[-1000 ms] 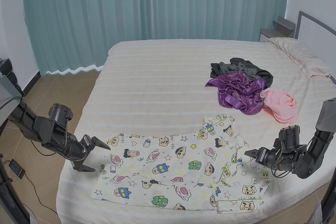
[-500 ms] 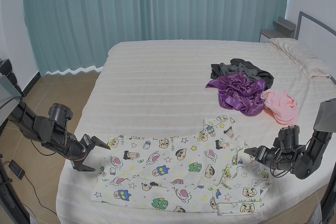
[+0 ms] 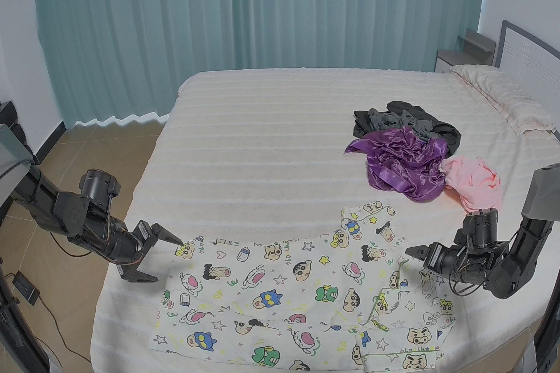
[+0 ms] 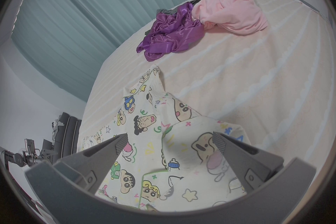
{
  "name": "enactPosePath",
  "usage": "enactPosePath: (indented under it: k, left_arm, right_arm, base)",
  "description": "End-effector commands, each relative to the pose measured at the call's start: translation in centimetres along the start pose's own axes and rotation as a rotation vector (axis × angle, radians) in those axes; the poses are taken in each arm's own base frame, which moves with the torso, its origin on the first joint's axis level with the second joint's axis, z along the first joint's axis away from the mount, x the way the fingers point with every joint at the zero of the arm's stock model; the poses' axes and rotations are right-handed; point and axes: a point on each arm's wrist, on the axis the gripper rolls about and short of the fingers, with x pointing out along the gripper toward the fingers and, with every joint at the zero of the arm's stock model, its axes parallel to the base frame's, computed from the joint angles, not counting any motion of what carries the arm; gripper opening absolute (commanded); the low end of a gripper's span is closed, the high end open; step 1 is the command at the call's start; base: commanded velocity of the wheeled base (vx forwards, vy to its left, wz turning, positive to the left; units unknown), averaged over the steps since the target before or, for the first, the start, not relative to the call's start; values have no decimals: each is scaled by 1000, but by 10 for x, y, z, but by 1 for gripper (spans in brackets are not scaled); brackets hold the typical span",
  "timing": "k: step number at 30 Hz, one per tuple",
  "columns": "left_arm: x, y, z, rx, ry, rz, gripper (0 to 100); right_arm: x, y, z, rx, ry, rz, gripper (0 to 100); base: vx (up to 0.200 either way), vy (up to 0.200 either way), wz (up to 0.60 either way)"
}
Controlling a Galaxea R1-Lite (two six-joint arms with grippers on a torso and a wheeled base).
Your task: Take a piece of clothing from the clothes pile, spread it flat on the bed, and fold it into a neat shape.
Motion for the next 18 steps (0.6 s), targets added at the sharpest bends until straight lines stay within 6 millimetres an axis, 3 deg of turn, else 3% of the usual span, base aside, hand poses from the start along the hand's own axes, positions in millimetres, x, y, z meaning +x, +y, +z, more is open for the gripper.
enactPosePath:
  k: [1, 6, 11, 18]
  left_arm:
    - [0, -12, 11, 35, -72, -14, 100]
    - [27, -19, 40, 128, -169, -3, 100]
    - [60, -9, 57, 357, -148, 29, 100]
    - [95, 1, 80, 485, -141, -50, 100]
  right_arm:
    - [-5, 10, 3, -16, -21, 37, 100]
    - [-2, 19, 9, -27, -41, 64, 100]
    - [0, 20, 8, -30, -38, 66, 100]
    - [-1, 22, 6, -38, -31, 72, 100]
  base:
    - [0, 0, 0]
    - [0, 0, 0]
    - [0, 0, 0]
    - [0, 0, 0]
